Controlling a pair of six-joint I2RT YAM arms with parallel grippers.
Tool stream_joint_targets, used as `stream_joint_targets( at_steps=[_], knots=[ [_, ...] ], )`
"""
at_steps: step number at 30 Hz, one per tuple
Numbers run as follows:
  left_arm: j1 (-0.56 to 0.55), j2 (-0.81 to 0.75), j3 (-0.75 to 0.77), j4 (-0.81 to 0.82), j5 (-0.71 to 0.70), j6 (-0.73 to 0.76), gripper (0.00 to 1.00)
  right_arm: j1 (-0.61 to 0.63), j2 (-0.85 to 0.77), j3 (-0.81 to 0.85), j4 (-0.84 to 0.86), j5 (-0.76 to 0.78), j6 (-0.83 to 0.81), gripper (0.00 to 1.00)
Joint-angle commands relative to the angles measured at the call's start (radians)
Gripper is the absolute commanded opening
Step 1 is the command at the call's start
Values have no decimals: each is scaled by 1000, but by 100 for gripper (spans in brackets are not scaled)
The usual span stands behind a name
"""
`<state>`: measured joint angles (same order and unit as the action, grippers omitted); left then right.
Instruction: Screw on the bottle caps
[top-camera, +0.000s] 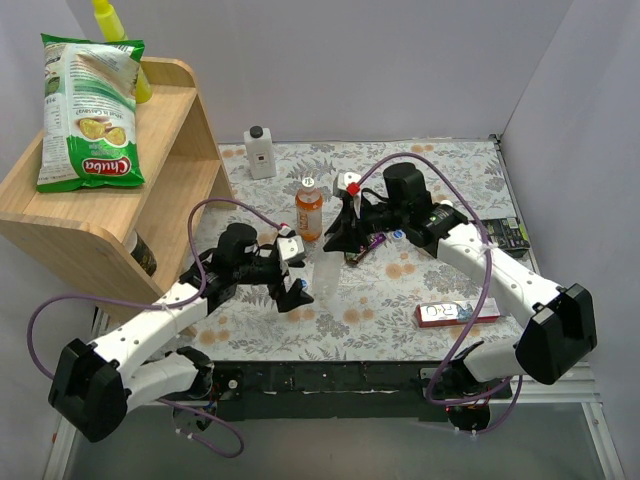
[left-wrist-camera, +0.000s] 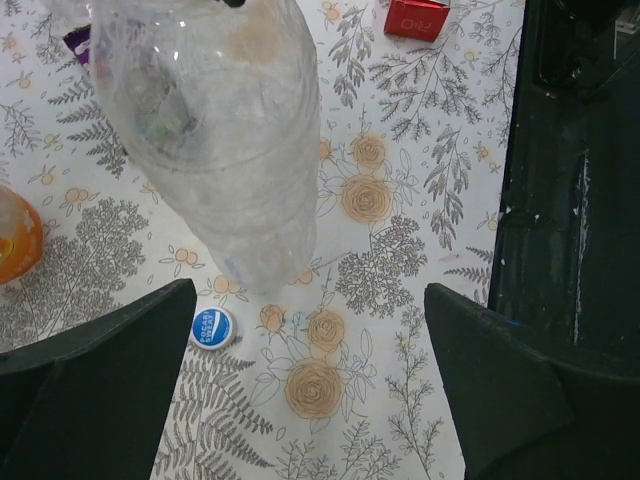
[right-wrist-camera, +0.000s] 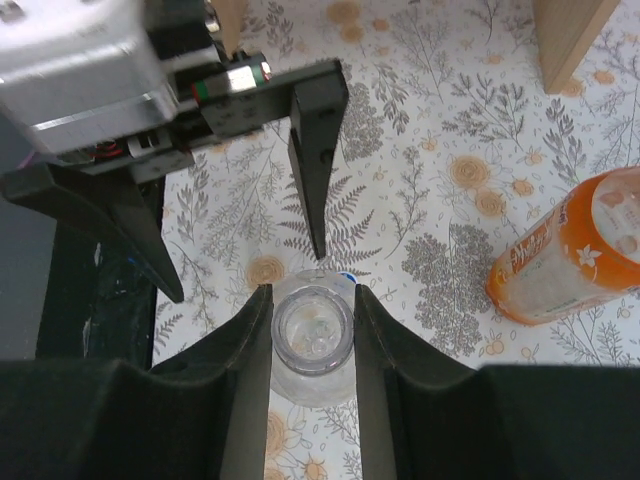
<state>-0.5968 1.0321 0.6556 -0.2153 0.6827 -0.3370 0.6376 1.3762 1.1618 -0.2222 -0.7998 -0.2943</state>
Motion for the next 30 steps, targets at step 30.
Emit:
stream_joint_targets(
  at_steps=[30],
  knots=[
    [-40, 184, 87, 314, -20, -227, 98, -70, -3, 188, 277, -87, 405, 1]
  ],
)
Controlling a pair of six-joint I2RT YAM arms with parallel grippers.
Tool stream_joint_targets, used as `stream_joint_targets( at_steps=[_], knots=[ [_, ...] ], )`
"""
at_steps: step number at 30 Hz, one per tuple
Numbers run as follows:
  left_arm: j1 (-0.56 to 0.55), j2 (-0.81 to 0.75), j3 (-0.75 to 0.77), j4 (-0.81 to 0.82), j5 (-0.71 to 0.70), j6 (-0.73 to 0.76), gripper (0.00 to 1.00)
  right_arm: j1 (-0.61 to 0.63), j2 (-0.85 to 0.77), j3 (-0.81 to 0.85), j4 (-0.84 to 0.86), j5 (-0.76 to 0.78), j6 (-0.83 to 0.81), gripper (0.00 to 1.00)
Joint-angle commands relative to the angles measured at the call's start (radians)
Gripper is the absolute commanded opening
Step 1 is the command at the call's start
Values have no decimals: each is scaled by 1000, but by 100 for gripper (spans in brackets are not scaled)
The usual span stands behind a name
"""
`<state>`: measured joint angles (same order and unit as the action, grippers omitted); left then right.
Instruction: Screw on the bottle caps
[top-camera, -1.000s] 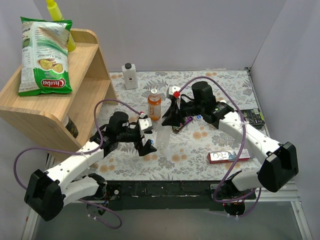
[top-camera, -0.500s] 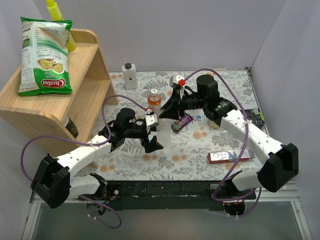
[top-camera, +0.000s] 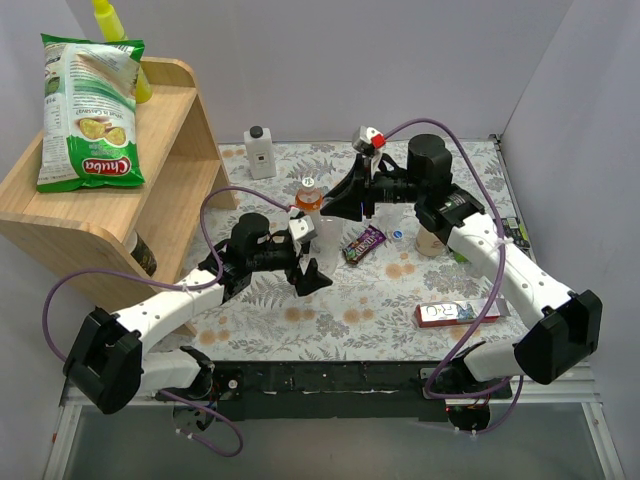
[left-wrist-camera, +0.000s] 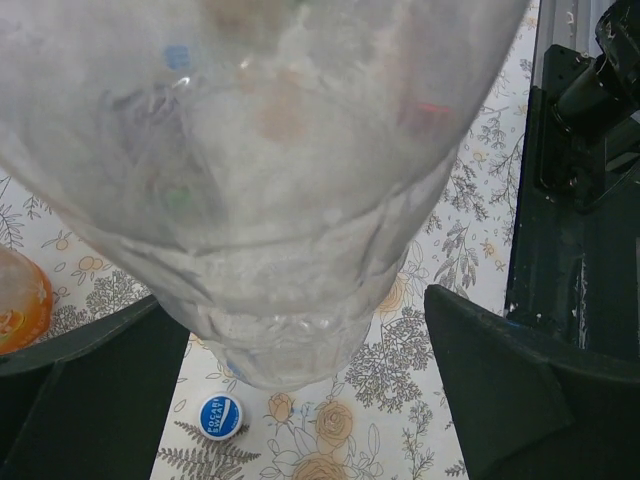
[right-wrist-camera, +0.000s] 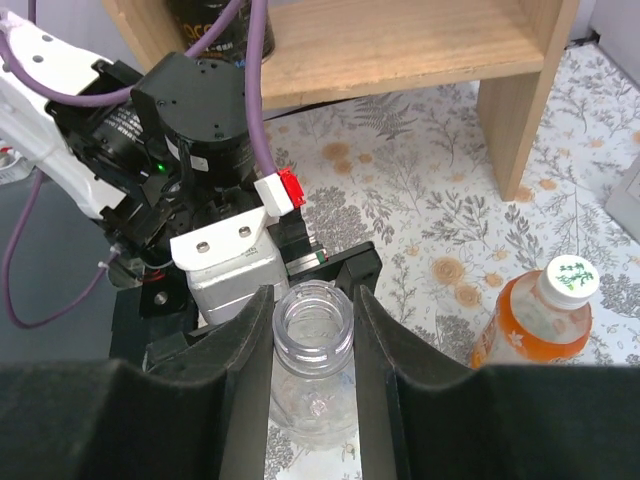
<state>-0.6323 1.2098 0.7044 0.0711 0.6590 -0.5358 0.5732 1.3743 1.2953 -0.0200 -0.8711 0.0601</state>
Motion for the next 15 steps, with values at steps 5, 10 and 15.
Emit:
stream_joint_targets(
  at_steps=[5, 10, 15],
  knots=[
    [-4, 20, 59, 29, -2, -23, 98, -6, -3, 16, 109, -14, 83, 1],
    [-4, 36, 87, 22, 20, -27, 98, -6, -11, -8, 133, -3, 107, 1],
    [-4, 53, 101, 15, 60, -13, 88, -7, -4, -2, 150, 7, 129, 1]
  ],
)
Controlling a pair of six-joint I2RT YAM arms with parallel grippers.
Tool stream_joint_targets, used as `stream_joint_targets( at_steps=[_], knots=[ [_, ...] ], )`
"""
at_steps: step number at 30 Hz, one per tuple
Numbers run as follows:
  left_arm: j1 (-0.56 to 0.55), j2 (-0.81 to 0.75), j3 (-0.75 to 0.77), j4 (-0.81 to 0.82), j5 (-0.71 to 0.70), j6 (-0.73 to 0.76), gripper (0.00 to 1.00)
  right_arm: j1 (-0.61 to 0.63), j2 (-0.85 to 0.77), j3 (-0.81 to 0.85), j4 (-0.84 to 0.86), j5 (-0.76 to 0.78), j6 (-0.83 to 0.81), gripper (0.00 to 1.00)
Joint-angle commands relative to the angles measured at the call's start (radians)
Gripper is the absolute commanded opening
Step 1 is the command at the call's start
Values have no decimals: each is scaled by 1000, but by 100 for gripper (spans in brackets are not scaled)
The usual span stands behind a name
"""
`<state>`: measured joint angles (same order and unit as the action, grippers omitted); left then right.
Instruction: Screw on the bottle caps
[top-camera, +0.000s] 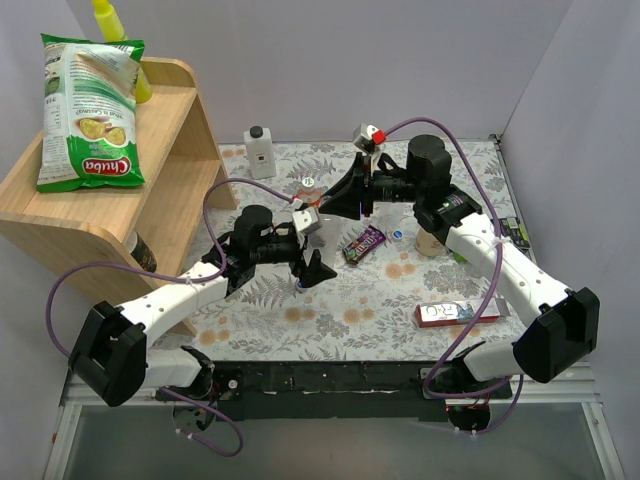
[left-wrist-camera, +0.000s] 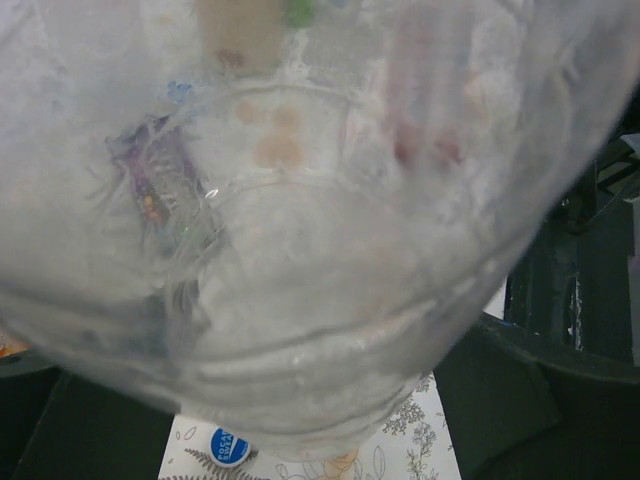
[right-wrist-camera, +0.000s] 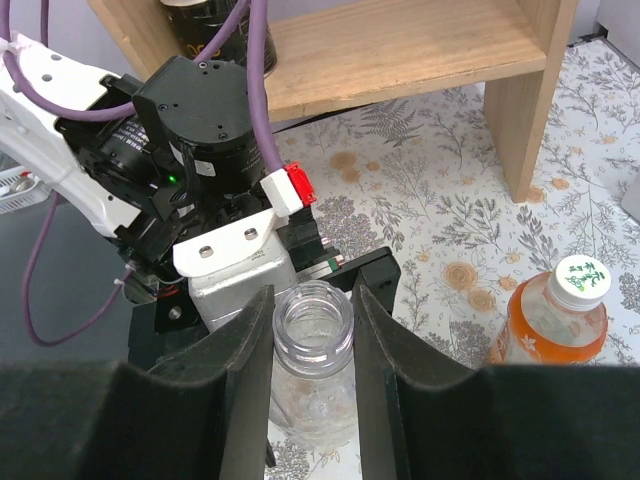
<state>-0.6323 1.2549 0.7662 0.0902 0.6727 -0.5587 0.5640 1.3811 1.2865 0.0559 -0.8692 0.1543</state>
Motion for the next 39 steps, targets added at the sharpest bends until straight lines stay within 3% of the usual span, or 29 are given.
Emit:
stream_joint_targets(
  at_steps=[1, 12, 14, 15, 18, 26, 28, 31, 35, 36, 39],
  knots=[
    [-4, 11, 39, -4, 51, 11, 87, 2, -8, 8, 75, 7, 37, 1],
    [0, -17, 21, -47, 56, 29, 42, 0, -14, 8, 10, 28, -1, 3],
    [5, -35, 7, -67, 51, 34, 37, -1, -20, 11, -16, 50, -33, 18],
    [8, -61, 4, -84, 48, 55, 34, -4, -27, 16, -52, 58, -53, 32],
    [14, -129, -24, -191, 30, 111, 29, -29, -40, 51, -123, 82, -122, 49],
    [14, -287, -108, -401, -28, 321, 1, -87, -50, 82, -241, -16, -240, 56],
    [16, -316, -117, -421, -36, 335, 0, -87, -45, 76, -246, -30, -254, 56],
    [16, -344, -113, -471, -53, 371, 0, -72, -28, 68, -376, -24, -468, 58],
    [17, -408, -70, -514, -120, 339, 0, -35, 47, 86, -702, 99, -815, 58],
    [19, -422, -58, -506, -178, 269, 0, -24, 61, 100, -747, 107, -955, 68],
    [35, -472, -44, -463, -322, 78, 0, 36, 108, 90, -842, 170, -1093, 68]
  ],
)
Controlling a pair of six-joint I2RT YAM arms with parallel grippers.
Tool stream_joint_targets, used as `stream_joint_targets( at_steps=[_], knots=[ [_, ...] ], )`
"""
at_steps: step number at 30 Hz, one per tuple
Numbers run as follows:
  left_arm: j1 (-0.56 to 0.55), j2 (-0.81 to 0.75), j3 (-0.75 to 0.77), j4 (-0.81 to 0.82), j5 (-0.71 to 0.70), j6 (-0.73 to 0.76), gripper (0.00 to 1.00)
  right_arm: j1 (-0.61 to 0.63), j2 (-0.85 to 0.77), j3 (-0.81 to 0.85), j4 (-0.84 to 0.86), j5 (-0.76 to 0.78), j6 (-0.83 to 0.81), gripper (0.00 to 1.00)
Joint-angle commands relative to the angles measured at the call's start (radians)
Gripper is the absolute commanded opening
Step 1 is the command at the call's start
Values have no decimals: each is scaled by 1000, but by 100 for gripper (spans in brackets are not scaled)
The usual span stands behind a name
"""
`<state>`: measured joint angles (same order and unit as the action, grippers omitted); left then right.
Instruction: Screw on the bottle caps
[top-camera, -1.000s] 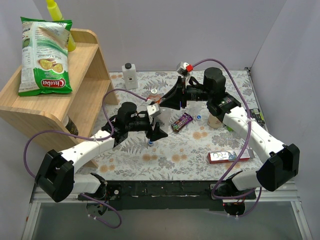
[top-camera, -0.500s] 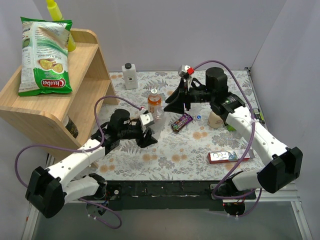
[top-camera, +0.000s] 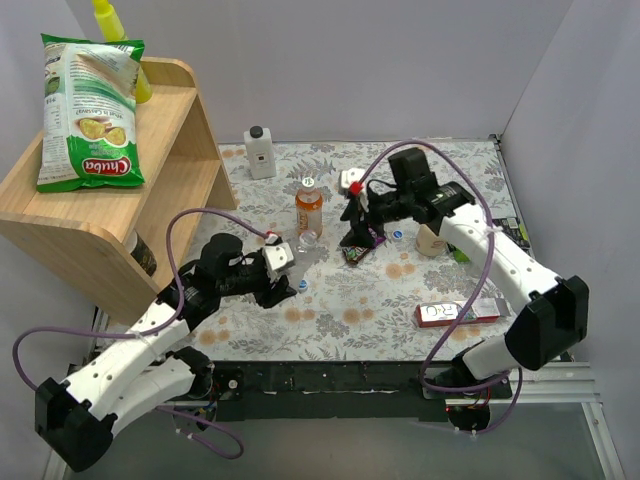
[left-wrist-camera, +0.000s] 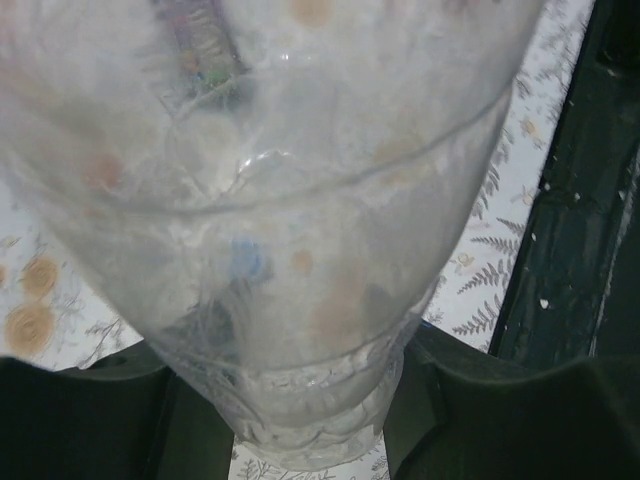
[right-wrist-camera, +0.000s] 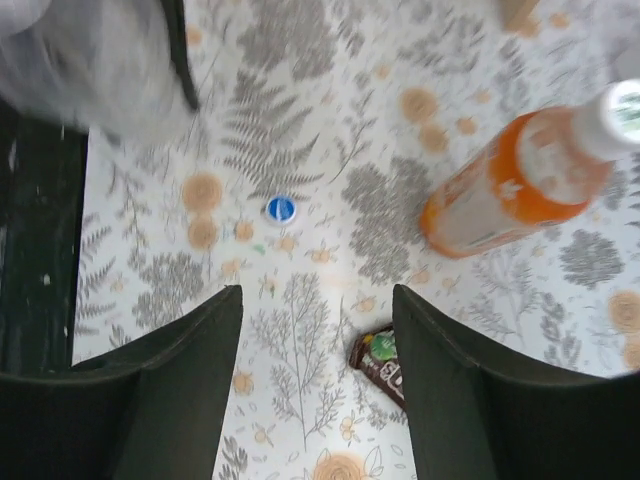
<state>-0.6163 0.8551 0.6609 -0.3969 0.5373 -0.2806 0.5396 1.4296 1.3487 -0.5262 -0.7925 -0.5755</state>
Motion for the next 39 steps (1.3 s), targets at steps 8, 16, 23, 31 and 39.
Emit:
stream_joint_targets(
  at_steps=[8, 16, 23, 31, 39],
  knots=[
    [176, -80, 126, 98, -172, -402, 0, 260, 239, 0, -207, 223, -567, 63],
    [311, -99, 172, 115, -27, -462, 0, 341, 442, 96, -132, 266, -621, 76],
    [326, -129, 163, 59, 35, -376, 0, 350, 607, 239, -156, 279, -563, 70],
    [332, -113, 149, 73, 65, -373, 0, 361, 660, 302, -237, 260, -599, 61],
    [339, -96, 134, 102, 82, -384, 0, 387, 680, 294, -248, 308, -621, 59]
  ],
)
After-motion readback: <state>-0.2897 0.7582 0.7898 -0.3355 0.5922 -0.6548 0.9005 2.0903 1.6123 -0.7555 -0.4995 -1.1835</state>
